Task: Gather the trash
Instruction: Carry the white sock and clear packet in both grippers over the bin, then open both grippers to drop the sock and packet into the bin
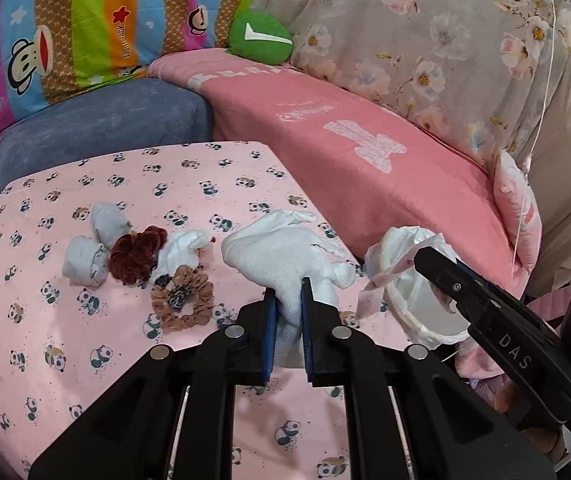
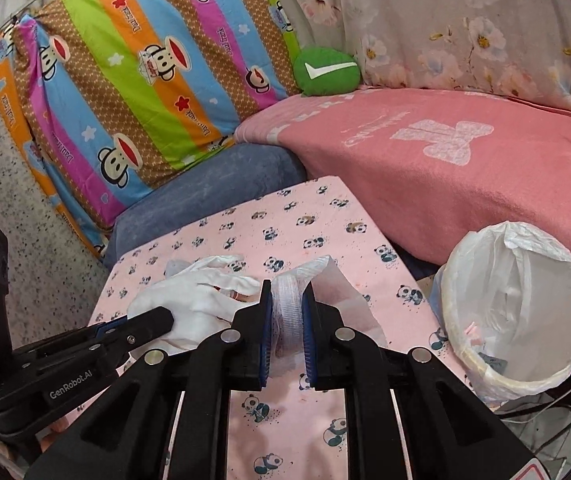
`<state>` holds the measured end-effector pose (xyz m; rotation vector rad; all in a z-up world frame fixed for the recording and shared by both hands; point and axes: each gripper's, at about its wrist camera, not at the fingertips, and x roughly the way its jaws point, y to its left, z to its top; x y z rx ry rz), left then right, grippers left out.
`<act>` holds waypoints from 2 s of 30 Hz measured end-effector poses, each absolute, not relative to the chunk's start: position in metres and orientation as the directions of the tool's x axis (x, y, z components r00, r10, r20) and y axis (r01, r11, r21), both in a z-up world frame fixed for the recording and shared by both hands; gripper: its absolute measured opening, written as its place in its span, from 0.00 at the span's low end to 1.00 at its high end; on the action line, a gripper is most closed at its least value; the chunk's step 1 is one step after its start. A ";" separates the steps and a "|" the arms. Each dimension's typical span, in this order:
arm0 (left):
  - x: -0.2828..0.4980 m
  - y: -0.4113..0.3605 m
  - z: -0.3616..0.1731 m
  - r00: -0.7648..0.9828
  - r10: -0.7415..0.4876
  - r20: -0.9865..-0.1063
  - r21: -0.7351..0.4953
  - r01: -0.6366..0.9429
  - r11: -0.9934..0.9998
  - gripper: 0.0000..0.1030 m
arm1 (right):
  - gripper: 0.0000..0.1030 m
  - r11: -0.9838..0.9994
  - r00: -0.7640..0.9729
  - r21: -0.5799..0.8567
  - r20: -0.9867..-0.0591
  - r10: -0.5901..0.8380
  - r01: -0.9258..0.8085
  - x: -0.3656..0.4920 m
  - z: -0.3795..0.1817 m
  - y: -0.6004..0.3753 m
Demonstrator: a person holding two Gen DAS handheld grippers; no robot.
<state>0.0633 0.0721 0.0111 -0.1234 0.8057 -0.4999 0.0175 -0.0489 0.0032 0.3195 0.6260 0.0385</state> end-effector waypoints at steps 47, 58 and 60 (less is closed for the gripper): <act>0.074 -0.160 0.002 0.436 -0.546 -0.715 -0.193 0.628 0.754 0.52 | 0.14 0.854 0.823 0.381 -0.561 -0.092 0.355 -0.038 -0.014 -0.274; 0.082 -0.143 0.003 0.519 -0.490 -0.700 -0.131 0.581 0.803 0.61 | 0.18 0.871 0.818 0.369 -0.571 -0.064 0.325 -0.010 -0.022 -0.268; 0.083 -0.139 0.003 0.529 -0.481 -0.699 -0.126 0.571 0.811 0.61 | 0.19 0.873 0.818 0.363 -0.572 -0.066 0.324 -0.006 -0.022 -0.266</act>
